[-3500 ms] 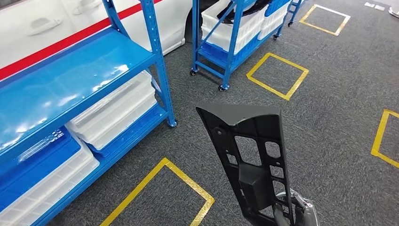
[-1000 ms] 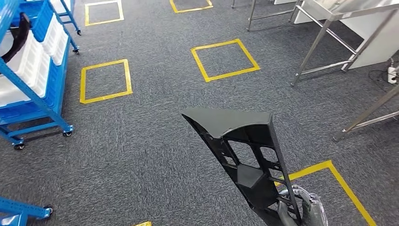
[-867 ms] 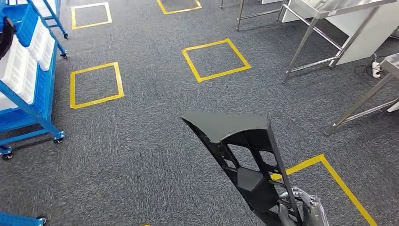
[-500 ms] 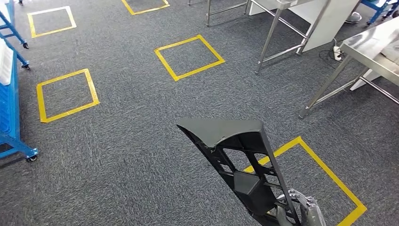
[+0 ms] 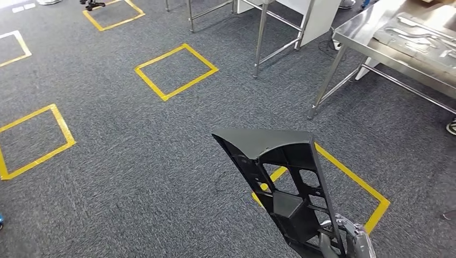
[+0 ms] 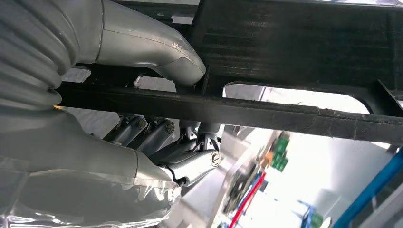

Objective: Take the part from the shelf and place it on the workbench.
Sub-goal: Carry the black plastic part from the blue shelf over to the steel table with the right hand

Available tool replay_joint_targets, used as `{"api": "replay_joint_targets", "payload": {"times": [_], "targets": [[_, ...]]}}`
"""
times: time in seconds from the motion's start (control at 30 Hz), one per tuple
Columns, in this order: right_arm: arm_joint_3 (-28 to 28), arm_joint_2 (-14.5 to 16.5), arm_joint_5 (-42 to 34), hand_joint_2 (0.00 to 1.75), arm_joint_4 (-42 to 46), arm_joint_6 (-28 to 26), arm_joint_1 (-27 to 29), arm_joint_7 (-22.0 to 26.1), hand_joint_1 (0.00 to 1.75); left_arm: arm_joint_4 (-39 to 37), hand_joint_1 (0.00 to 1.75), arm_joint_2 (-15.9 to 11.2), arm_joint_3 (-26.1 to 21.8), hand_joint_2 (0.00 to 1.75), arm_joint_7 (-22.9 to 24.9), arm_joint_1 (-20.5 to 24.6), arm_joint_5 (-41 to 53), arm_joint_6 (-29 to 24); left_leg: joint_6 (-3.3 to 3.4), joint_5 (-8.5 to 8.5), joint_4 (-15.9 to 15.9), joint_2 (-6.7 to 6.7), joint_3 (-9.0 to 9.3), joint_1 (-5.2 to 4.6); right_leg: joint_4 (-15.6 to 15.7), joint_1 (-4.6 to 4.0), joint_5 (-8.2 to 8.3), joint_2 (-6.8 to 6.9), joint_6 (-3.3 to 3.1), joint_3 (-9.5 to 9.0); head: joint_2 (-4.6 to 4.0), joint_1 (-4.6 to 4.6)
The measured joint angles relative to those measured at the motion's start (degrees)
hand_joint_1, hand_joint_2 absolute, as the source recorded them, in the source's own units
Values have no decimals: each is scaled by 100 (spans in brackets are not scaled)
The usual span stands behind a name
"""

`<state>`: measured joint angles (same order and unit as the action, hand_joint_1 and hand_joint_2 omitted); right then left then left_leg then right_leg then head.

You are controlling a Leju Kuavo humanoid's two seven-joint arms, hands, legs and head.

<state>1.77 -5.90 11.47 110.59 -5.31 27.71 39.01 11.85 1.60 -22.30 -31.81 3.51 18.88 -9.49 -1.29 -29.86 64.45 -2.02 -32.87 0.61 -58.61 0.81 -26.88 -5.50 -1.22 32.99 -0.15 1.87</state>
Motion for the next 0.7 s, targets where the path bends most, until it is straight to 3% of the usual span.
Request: {"api": "replay_joint_targets", "payload": {"times": [0.07, 0.1, 0.17, 0.2, 0.23, 0.3, 0.37, 0.4, 0.47, 0.53, 0.6, 0.67, 0.7], "targets": [[0, 1, -4, 175, -2, 0, -6, -1, 175, 0, 0, 1, -24, 0, 4, -3, 0, 0, 41, 136, -463, -270, 177, 20, -67, 6, -19, -148, 58, 61, 0, -1], [1, 3, -5, 175, -3, 0, -1, 0, 175, 0, 0, 1, -30, 0, 7, -5, -1, 0, 72, 104, -509, -317, 197, 10, -78, 15, -10, -221, 96, 95, 0, -1], [4, 7, -8, 175, -3, 0, 20, 1, 175, 0, 0, 8, -36, 0, 8, 7, 0, 1, 150, 127, -552, -192, 214, 2, -67, 42, 24, -341, 172, 140, 0, -1], [9, 15, -9, 175, -3, 1, 30, 1, 175, 1, 0, 14, -37, 0, 7, 20, -3, 3, 193, 146, -582, -114, 227, 6, -104, 38, 0, -252, 198, 164, 0, -2], [14, 22, -10, 175, -3, 1, 27, -2, 175, 1, 0, 20, -39, 0, 4, 30, -6, 10, 233, 166, -617, -29, 240, 16, -233, 26, -82, -81, 216, 228, 0, -2], [21, 50, -8, 175, -13, 5, -2, -9, 175, 2, 0, 26, -45, 0, -5, 17, -9, 40, 289, 177, -656, 155, 258, 4, -812, 10, -398, 350, 238, 510, 0, -3], [29, 92, 39, 175, -41, 5, -23, -15, 175, 2, 0, 26, -48, 0, -8, -13, 38, 85, 309, 161, -656, 346, 259, -18, -1429, 30, -638, 499, 256, 824, 0, -3], [34, 119, 79, 175, -64, 3, -26, -14, 175, 2, 0, 27, -48, 0, 2, -13, 86, 104, 309, 150, -655, 433, 264, -24, -1512, 38, -615, 524, 259, 863, 0, -2], [39, 166, 168, 175, -119, -1, -50, -11, 175, 2, 0, 34, -48, 0, 41, 12, 195, 126, 291, 124, -655, 587, 292, -30, -1073, 40, -308, 592, 237, 617, 0, -3], [38, 196, 234, 175, -177, -6, -122, -7, 175, 2, 0, 45, -48, 0, 84, 42, 256, 135, 249, 87, -652, 715, 336, -46, -340, -12, -40, 834, 170, 213, 0, -2], [32, 208, 269, 175, -221, -35, -194, -7, 175, 2, 0, 51, -48, 0, 127, 68, 268, 145, 190, 52, -653, 814, 360, -62, -28, -77, -3, 976, 109, 51, 0, -1], [28, 212, 269, 175, -243, -106, -219, -40, 175, 3, 0, 55, -56, 0, 148, 99, 245, 182, 130, 28, -670, 902, 393, -69, 3, -84, -1, 883, 68, 43, 0, -1], [25, 212, 257, 175, -250, -149, -223, -74, 175, 7, 0, 57, -72, 0, 141, 112, 228, 215, 97, -4, -645, 862, 410, -64, 40, -69, 12, 842, 45, 22, 0, -2]]}}
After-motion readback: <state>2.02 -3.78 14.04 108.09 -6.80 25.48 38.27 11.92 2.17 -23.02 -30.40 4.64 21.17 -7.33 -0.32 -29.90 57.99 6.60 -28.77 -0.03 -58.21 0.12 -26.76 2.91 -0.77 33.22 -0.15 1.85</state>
